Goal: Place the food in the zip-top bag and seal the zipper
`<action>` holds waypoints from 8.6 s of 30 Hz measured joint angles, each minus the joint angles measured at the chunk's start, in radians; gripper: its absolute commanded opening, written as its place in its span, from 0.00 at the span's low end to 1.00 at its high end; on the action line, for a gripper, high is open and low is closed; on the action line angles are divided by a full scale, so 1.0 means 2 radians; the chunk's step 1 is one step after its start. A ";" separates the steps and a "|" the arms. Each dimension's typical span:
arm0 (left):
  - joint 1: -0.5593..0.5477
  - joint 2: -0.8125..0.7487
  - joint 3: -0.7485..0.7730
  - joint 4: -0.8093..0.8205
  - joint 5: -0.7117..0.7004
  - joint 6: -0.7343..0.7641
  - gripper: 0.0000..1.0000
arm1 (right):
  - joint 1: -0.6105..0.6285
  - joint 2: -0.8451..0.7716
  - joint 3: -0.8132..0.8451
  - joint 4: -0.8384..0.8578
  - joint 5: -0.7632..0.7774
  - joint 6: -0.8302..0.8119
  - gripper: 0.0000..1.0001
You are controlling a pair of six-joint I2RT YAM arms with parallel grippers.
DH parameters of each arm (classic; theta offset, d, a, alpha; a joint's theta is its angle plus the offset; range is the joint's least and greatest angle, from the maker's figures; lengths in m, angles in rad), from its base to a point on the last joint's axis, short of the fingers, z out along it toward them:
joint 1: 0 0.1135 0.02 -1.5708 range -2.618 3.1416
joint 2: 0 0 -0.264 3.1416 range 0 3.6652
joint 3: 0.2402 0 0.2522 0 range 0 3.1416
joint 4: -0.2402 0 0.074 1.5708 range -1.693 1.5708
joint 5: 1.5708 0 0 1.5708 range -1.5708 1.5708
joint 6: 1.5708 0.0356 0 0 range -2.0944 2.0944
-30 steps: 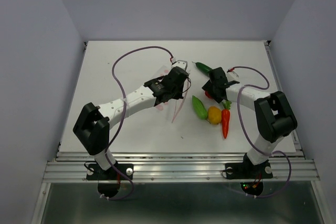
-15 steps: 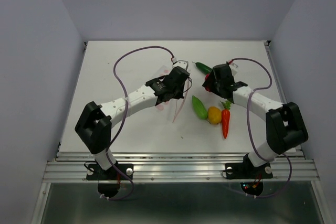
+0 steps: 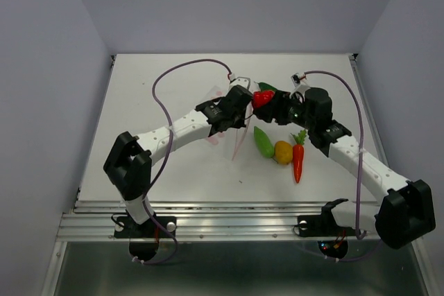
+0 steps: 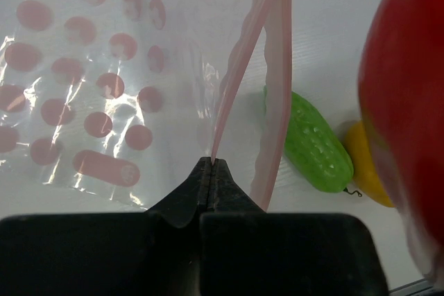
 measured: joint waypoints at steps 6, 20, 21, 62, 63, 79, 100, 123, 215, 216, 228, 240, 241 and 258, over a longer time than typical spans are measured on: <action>0.001 0.002 0.006 -0.002 0.000 -0.010 0.00 | 0.004 0.014 -0.010 0.025 -0.084 0.002 0.28; 0.006 0.004 0.008 -0.010 -0.002 -0.027 0.00 | 0.016 0.116 -0.009 0.014 -0.093 0.010 0.25; 0.006 0.004 0.008 -0.010 -0.002 -0.028 0.00 | 0.016 0.119 -0.009 0.009 -0.088 0.010 0.25; 0.013 -0.035 0.008 0.021 0.037 -0.017 0.00 | 0.083 0.204 0.158 -0.187 0.082 -0.025 0.55; 0.013 -0.035 0.008 0.020 0.036 -0.018 0.00 | 0.088 0.205 0.164 -0.195 0.099 -0.025 0.56; 0.015 -0.083 -0.024 0.029 0.051 -0.052 0.00 | 0.115 0.169 0.182 -0.219 0.166 -0.079 1.00; 0.056 -0.107 -0.064 0.073 0.084 -0.080 0.00 | 0.125 0.106 0.187 -0.202 0.067 -0.095 0.80; 0.061 -0.085 -0.105 0.095 0.089 -0.084 0.00 | 0.125 0.051 0.101 -0.204 0.119 -0.083 1.00; 0.068 -0.090 -0.143 0.106 0.100 -0.081 0.00 | 0.159 0.090 0.072 -0.024 0.180 0.078 0.33; 0.068 -0.090 -0.143 0.104 0.098 -0.083 0.00 | 0.158 0.096 0.072 -0.021 0.180 0.080 0.33; 0.068 -0.095 -0.143 0.090 0.092 -0.086 0.00 | 0.150 0.151 0.073 -0.024 0.201 0.068 0.32; 0.067 -0.102 -0.105 0.101 0.101 -0.086 0.00 | 0.150 0.192 0.091 -0.074 0.150 0.011 0.31; 0.067 -0.101 -0.102 0.102 0.102 -0.085 0.00 | 0.150 0.188 0.091 -0.075 0.138 0.005 0.32; 0.072 -0.099 -0.087 0.087 0.080 -0.079 0.00 | 0.133 0.122 0.030 -0.133 0.145 0.028 0.39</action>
